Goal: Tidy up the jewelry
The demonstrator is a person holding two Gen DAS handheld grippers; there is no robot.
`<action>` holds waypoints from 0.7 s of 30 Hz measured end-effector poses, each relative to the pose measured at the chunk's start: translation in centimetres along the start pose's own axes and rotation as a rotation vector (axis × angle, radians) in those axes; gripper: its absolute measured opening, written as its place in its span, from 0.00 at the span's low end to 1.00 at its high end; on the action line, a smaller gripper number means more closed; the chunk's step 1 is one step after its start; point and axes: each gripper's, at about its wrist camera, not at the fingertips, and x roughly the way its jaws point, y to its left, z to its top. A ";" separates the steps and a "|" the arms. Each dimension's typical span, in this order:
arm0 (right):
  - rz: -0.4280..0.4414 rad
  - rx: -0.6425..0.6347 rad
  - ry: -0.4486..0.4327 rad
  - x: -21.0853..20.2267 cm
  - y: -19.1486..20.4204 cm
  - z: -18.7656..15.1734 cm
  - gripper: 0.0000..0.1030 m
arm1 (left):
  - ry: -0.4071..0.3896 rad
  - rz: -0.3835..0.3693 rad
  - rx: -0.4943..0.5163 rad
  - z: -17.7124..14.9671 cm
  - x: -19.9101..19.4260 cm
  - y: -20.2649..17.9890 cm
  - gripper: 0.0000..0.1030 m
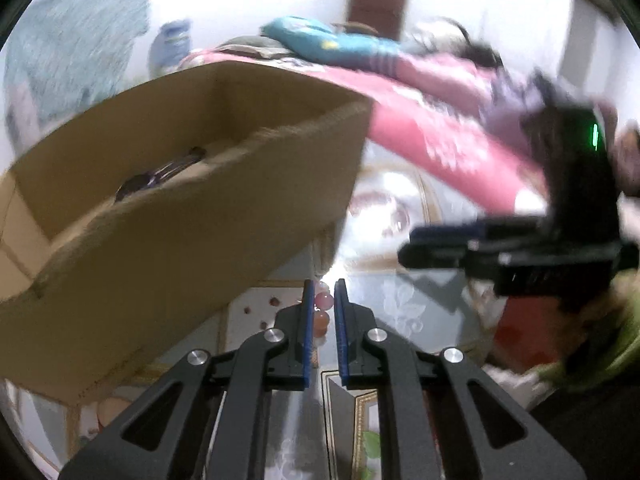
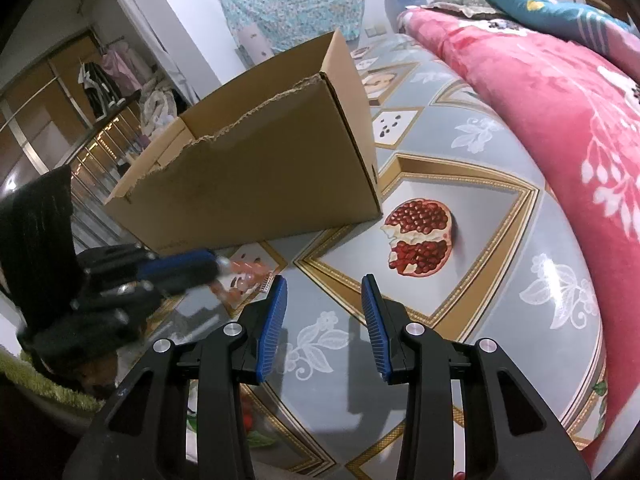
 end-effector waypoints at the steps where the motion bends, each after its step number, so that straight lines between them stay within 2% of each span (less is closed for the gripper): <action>1: 0.002 0.001 0.001 0.0 0.0 0.0 0.35 | -0.006 -0.021 -0.045 0.0 -0.2 0.5 0.09; 2: 0.003 0.001 0.002 0.0 0.0 0.0 0.35 | -0.016 -0.066 -0.137 -0.2 -0.8 2.0 0.09; 5: 0.008 -0.001 0.007 0.1 0.2 0.0 0.35 | -0.034 -0.148 -0.329 -1.5 -1.8 5.1 0.09; 9: 0.016 -0.014 0.015 0.4 0.7 0.1 0.35 | -0.056 -0.177 -0.519 -3.7 -2.5 8.1 0.09; 14: 0.022 -0.064 0.037 1.2 2.1 0.1 0.35 | -0.050 -0.115 -0.572 -5.3 -3.6 9.2 0.09; 21: -0.007 -0.172 0.079 2.7 4.4 -0.3 0.35 | -0.036 0.037 -0.491 -5.4 -4.2 8.2 0.10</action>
